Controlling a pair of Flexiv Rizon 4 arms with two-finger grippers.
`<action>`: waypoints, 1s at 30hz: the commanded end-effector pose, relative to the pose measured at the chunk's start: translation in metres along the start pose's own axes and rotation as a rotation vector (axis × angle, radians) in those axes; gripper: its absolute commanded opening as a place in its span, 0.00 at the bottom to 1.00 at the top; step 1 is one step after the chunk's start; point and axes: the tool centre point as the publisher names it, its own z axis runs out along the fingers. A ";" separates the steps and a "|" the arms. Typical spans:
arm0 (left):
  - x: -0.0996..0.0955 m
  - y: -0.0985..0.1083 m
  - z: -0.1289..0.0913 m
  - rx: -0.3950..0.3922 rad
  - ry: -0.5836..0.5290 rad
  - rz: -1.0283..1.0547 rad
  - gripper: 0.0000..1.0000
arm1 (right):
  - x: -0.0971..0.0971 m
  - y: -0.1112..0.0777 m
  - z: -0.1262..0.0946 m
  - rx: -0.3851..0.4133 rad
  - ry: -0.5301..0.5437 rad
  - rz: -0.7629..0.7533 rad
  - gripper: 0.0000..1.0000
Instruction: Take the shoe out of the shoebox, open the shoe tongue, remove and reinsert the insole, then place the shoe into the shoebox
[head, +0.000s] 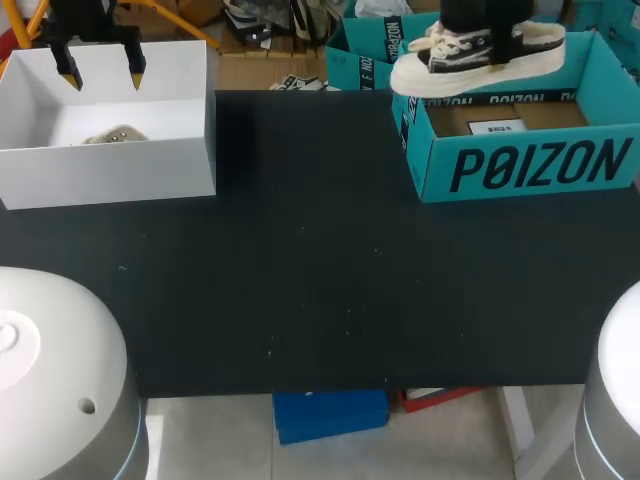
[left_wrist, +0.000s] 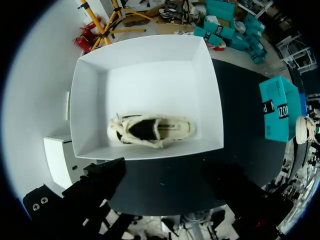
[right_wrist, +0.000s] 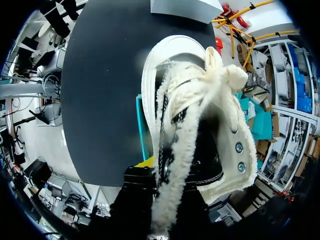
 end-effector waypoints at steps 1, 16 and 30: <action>0.000 0.000 -0.001 -0.002 -0.001 -0.001 1.00 | 0.029 0.051 -0.028 0.086 -0.061 0.019 0.00; 0.000 0.000 -0.001 -0.002 -0.001 -0.001 1.00 | 0.118 0.182 -0.046 0.092 -0.035 0.077 0.00; 0.000 0.000 -0.001 -0.002 -0.001 -0.001 1.00 | 0.181 0.234 0.028 -0.006 -0.059 0.099 0.00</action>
